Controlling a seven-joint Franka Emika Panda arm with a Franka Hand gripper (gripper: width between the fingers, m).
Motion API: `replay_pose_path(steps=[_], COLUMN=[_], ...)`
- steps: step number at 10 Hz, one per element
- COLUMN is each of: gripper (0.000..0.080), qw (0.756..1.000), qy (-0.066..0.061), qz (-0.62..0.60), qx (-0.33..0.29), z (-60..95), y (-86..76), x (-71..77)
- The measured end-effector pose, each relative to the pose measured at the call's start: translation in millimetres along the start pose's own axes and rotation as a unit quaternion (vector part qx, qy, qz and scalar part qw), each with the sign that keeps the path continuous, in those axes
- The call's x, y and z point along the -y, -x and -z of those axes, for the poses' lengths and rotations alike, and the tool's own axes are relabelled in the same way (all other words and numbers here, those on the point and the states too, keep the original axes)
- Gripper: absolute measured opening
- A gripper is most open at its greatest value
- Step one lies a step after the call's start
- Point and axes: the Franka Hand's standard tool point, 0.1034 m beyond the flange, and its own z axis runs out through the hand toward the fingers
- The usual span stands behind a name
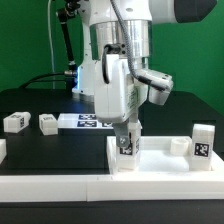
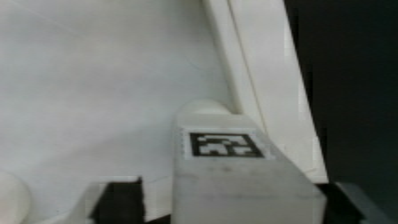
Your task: Assemble square table
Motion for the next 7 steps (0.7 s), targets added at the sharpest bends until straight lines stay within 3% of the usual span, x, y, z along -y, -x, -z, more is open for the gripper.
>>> replay_pose_path(steps=[1, 2, 4, 6, 7], gripper=[0.0473, 0.0615, 0.0639, 0.0648, 0.0648], qw=[0.994, 0.977, 0.958, 0.936, 0.912], qy=[0.022, 0.033, 0.035, 0.036, 0.038], qz=[0.110, 0.209, 0.285, 0.349, 0.408], qx=[-0.005, -0.009, -0.009, -0.008, -0.009], z=[-0.3, 1.0, -0.2, -0.2, 0.1], y=[-2.5, -1.3, 5.9, 3.3, 2.7], x=[-4.5, -3.4, -6.0, -5.4, -5.1])
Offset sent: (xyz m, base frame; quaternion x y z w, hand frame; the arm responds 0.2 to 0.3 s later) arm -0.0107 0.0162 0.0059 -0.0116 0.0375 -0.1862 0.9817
